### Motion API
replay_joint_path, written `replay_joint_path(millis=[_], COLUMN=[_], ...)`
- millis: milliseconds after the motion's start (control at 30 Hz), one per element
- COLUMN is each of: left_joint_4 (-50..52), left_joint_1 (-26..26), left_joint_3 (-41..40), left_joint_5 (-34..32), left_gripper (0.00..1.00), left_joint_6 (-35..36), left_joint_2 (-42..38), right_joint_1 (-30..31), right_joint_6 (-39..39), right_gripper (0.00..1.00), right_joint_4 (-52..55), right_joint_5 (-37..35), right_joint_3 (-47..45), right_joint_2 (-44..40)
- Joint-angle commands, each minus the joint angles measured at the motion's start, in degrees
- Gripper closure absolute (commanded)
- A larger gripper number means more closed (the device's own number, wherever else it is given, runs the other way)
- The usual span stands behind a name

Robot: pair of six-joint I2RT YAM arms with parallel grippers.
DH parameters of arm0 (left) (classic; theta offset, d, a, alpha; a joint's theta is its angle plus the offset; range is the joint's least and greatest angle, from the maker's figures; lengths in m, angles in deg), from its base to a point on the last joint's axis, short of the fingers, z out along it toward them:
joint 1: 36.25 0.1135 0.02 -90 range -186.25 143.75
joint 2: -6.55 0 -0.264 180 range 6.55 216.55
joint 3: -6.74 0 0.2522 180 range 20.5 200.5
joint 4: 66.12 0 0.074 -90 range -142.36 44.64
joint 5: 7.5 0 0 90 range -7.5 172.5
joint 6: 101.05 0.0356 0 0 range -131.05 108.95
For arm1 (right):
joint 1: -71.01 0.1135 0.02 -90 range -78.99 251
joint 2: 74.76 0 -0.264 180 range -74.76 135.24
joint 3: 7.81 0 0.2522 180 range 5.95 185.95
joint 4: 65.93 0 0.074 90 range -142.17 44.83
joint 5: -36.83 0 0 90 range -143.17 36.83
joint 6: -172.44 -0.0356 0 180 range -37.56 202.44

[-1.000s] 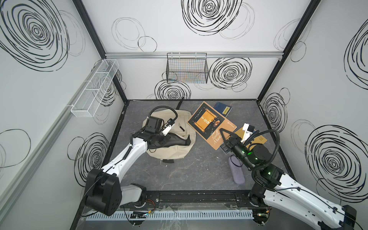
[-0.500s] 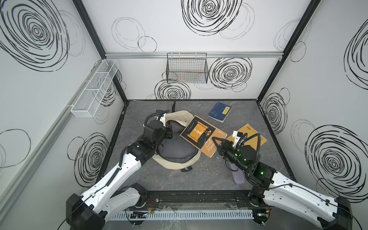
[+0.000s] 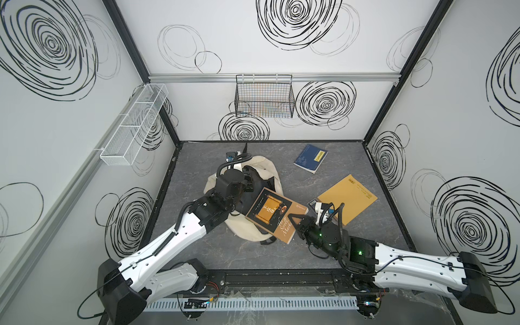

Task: Pack books, pencil case, and school supplies into a backpack
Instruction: Place the book in the student bag.

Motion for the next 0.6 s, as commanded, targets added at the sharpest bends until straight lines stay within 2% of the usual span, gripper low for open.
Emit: replay_joint_path(millis=[0, 167, 300, 467, 567], left_joint_4=[-6.97, -6.06, -4.85, -3.28, -3.76], left_joint_1=[-0.34, -0.68, -0.95, -1.20, -1.27], left_joint_3=[2.21, 1.35, 1.40, 2.85, 2.67], left_joint_5=[-2.75, 2.09, 5.73, 9.72, 11.72], left_gripper=[1.00, 1.00, 1.00, 1.00, 1.00], left_joint_6=[-1.08, -3.60, -4.46, -4.62, -3.75], left_joint_2=[-2.17, -3.68, -4.18, -3.30, -3.13], right_joint_1=[0.32, -3.11, -11.65, -14.04, -15.60], right_joint_6=[-2.50, 1.69, 1.35, 2.59, 3.33], right_gripper=[1.00, 1.00, 1.00, 1.00, 1.00], right_joint_4=[-5.52, -11.65, -16.40, -20.52, -25.37], right_joint_5=[-4.95, -9.16, -0.80, -0.09, 3.14], right_joint_3=[1.41, 2.92, 5.52, 11.52, 14.78], right_joint_2=[1.71, 7.29, 14.65, 23.71, 30.24])
